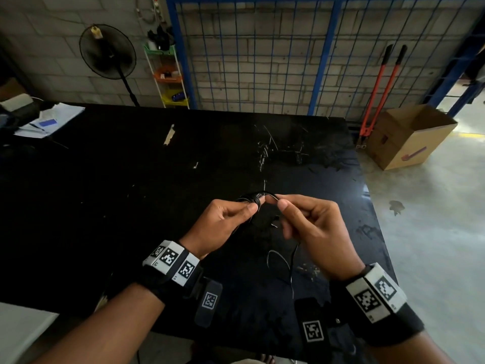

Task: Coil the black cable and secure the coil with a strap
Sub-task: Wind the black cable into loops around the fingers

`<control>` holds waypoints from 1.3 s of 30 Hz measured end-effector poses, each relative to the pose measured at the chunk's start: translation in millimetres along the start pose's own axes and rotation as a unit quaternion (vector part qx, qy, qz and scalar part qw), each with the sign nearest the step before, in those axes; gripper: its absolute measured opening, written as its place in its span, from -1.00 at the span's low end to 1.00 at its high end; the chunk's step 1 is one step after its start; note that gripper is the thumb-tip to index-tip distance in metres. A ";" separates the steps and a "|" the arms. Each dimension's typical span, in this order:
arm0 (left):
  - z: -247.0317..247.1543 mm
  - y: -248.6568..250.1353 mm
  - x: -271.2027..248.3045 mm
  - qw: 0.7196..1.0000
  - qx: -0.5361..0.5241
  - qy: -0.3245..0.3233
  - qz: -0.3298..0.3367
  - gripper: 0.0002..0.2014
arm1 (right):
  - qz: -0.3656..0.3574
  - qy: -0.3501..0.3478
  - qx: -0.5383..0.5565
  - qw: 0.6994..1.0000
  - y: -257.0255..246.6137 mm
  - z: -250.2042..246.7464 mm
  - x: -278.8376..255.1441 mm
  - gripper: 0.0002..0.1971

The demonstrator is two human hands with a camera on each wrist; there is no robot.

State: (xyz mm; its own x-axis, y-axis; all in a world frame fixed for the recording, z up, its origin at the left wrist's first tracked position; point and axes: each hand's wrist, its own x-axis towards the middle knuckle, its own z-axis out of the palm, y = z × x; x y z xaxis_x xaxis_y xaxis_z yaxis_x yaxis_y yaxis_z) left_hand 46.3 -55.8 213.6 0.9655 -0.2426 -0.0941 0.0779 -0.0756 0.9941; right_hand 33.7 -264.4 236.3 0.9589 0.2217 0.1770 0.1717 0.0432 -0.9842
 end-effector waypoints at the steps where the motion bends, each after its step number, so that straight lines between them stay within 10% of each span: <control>1: 2.7 2.1 -1.1 1.000 0.016 -0.015 0.008 -0.69 | 0.003 -0.005 0.005 1.000 -0.9 -1.1 1.5 -0.77; 27: -19.3 7.3 12.0 0.986 -0.162 -0.012 -0.037 -0.56 | -0.023 -0.024 0.044 0.998 21.7 -0.9 -6.4 -0.75; 39: -16.7 30.6 15.4 0.927 -0.372 -0.052 0.011 -0.56 | 0.095 -0.086 0.095 0.987 61.6 7.9 -16.2 -0.68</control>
State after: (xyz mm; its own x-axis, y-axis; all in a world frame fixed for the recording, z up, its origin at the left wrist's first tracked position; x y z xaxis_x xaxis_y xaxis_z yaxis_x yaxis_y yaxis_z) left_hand 67.8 -45.7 243.4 0.9426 -0.3314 -0.0403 0.2461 0.6085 0.7545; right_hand 26.9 -257.7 172.8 0.9140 0.4056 0.0028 -0.0694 0.1631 -0.9842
